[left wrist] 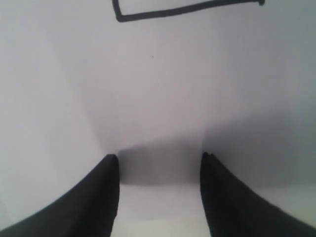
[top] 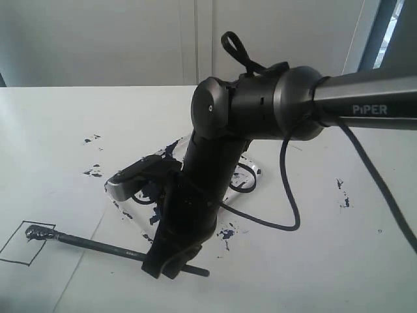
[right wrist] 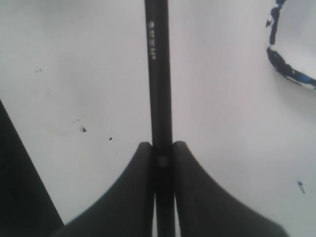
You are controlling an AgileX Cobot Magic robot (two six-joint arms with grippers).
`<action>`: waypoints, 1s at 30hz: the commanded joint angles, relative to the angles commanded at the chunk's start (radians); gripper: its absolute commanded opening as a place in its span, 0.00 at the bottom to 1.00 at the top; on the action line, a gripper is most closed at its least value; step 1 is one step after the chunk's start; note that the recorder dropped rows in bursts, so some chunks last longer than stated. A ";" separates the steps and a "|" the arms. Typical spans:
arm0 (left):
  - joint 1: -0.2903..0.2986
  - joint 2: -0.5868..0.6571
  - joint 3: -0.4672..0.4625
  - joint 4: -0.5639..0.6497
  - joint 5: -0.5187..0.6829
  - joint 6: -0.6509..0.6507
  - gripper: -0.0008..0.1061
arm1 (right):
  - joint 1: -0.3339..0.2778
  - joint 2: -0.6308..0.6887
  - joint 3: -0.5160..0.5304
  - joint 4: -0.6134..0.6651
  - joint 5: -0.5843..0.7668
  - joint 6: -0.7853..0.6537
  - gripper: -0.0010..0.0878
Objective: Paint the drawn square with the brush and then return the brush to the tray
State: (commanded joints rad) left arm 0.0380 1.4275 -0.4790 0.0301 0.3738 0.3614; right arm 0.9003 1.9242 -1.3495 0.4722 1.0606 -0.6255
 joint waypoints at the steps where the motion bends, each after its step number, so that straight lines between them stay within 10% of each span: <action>1: 0.000 0.003 0.000 0.000 -0.002 0.023 0.49 | 0.000 0.000 0.000 0.000 0.007 0.000 0.01; 7: 0.000 0.031 0.000 0.038 -0.011 0.151 0.49 | 0.000 0.000 0.000 0.000 0.007 0.000 0.01; 14: 0.000 -0.029 -0.041 0.267 0.042 -0.122 0.49 | -0.002 0.000 -0.002 0.000 -0.007 -0.005 0.01; 24: 0.000 -0.111 -0.164 0.288 -0.014 -0.194 0.48 | -0.004 -0.038 -0.004 -0.009 -0.086 0.036 0.01; 30: 0.000 -0.084 -0.174 0.288 -0.259 -0.410 0.22 | -0.005 -0.094 -0.014 -0.268 -0.269 0.302 0.01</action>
State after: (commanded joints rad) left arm 0.0380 1.3431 -0.6533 0.3183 0.1148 -0.0487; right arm 0.8953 1.8301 -1.3635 0.2044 0.7916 -0.3232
